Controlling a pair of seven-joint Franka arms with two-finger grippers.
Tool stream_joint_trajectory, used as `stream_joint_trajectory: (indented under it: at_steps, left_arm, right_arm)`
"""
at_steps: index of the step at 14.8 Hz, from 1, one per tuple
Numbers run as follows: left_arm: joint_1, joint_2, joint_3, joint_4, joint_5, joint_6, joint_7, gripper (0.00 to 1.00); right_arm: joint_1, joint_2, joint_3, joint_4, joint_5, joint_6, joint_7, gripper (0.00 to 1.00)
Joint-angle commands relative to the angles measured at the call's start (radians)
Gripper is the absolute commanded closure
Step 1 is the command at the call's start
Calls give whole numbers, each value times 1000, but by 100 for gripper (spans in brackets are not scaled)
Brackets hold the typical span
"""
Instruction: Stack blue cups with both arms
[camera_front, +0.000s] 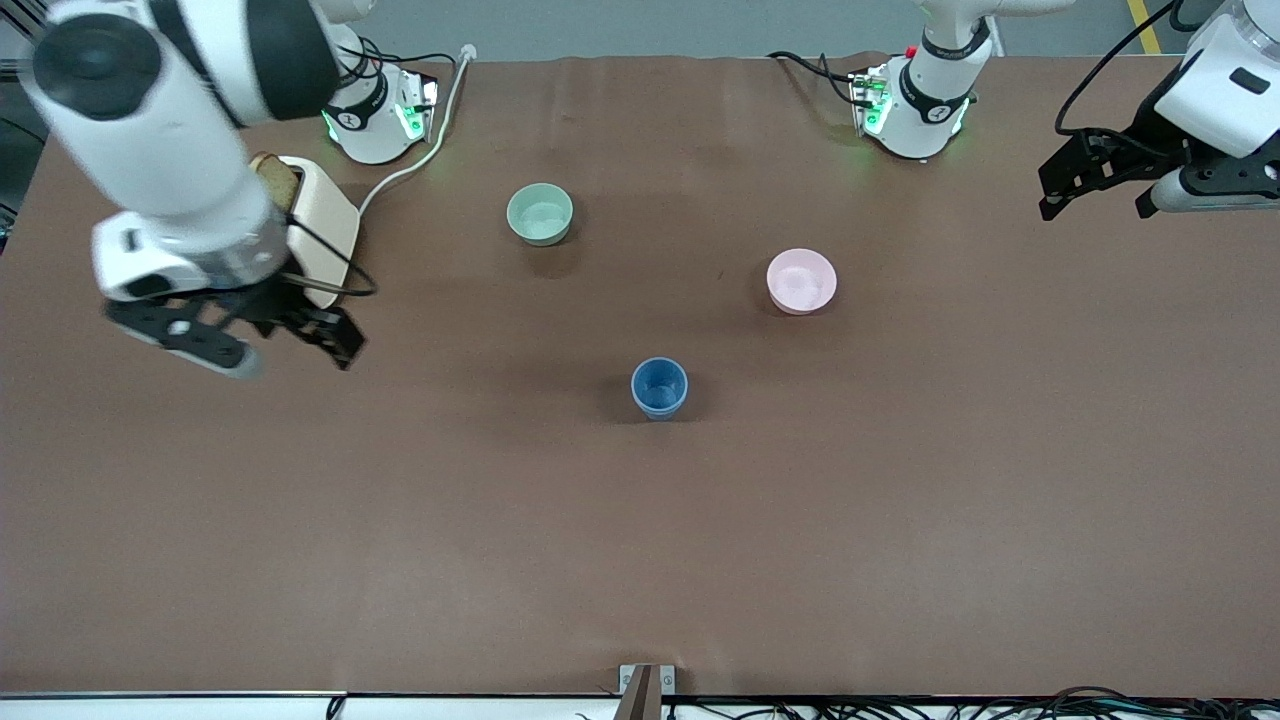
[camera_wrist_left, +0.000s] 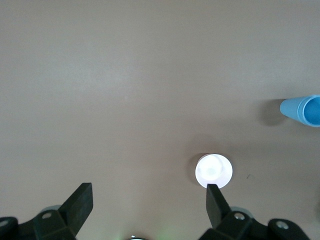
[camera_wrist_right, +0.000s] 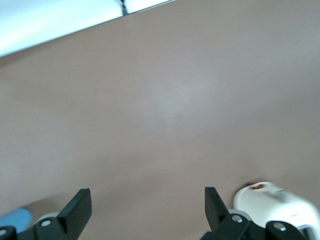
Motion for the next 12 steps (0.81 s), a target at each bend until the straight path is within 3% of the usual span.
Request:
stream_joint_trajectory:
  at_steps: [1,3,6,8,12]
  left_arm:
    - [2,-4,-3,13,-3,-3,-20,0]
    - [1,2,-4,18,-3,-3,-19,0]
    - [1,3,-4,27,-4,-3,-19,0]
    - [-1,2,-6,29,-4,-3,-20,0]
    - [-1,3,-6,35,-8,-8,-17,0]
  right_arm:
    - [11,-102,-163,-60,108,-12,-213,0]
    - [13,-156,-244,-94,128,-40,-368,0]
    - [12,-200,-304,-99,175,-110,-483,0]
    - [5,-194,-327,-67,218,-110,-494,0]
    - [-1,-168,-330,-4,219,-115,-506,0]
